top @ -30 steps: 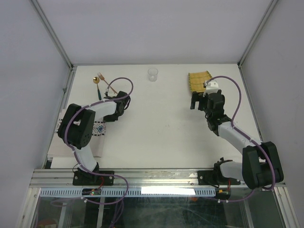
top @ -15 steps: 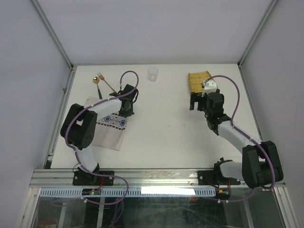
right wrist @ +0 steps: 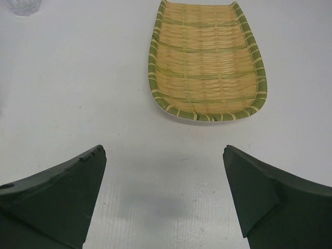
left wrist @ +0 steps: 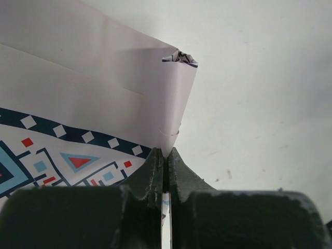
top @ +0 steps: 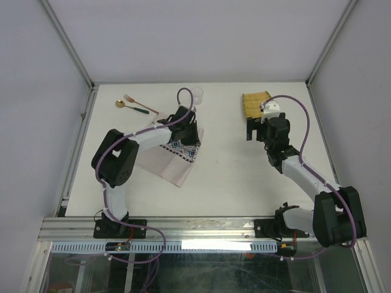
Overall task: Set the dinner table for one person
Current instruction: Move the napkin to the center of the board.
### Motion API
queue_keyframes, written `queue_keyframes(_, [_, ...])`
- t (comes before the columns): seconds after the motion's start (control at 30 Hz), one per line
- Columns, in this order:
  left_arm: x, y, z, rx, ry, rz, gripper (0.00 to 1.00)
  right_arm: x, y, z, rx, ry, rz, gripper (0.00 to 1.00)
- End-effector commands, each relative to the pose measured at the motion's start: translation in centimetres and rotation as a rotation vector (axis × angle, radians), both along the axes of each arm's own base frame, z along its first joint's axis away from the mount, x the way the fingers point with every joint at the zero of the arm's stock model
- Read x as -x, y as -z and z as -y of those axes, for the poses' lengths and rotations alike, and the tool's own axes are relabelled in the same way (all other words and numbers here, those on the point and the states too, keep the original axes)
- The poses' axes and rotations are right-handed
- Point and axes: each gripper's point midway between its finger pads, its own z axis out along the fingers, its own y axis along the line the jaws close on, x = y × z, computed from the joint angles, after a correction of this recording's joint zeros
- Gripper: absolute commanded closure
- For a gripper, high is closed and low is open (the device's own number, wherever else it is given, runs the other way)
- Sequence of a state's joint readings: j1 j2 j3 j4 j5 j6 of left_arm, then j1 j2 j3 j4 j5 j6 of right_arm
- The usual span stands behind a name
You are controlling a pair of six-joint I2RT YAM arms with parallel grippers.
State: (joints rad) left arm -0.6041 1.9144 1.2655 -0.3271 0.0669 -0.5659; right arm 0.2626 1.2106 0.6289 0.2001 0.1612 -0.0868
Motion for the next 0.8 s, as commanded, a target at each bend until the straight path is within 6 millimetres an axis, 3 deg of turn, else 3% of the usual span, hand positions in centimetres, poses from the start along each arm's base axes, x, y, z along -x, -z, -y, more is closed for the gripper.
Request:
queue_keyframes(0.0, [-1.0,-4.4,5.2,0.199,0.069,0.069,1.0,-0.9,-3.6,0.0,-0.002,0.011,0.084,0.0])
queue_keyframes(0.07, [-0.8,-4.6,5.3,0.202,0.071,0.068,1.0,-0.9,-3.4,0.0,-0.001,0.01,0.081,0.0])
queue_keyframes(0.1, [-0.8,-4.7,5.3,0.205,0.074,0.069,0.94,-0.9,-3.4,0.0,0.0,0.01,0.079,0.01])
queue_keyframes(0.23, [-0.4,-5.9,5.5,0.229,0.098,0.081,0.58,-1.0,-3.1,-0.1,-0.001,0.007,0.066,0.01])
queue_keyframes(0.33, [-0.1,-6.9,5.4,0.24,0.103,0.097,0.21,-1.1,-2.9,-0.2,0.0,0.006,0.056,0.01])
queue_keyframes(0.4, [-0.1,-7.9,5.1,0.235,0.1,0.125,0.04,-1.1,-2.9,-0.1,0.002,0.009,0.054,0.0])
queue_keyframes(0.57, [-0.7,-10.3,2.6,0.14,0.041,0.207,0.01,-1.2,-2.9,-0.2,0.005,0.003,0.05,0.01])
queue_keyframes(0.77, [-1.5,-11.6,-3.2,-0.085,-0.106,0.292,0.01,-1.4,-2.7,-1.1,-0.002,-0.035,0.009,0.01])
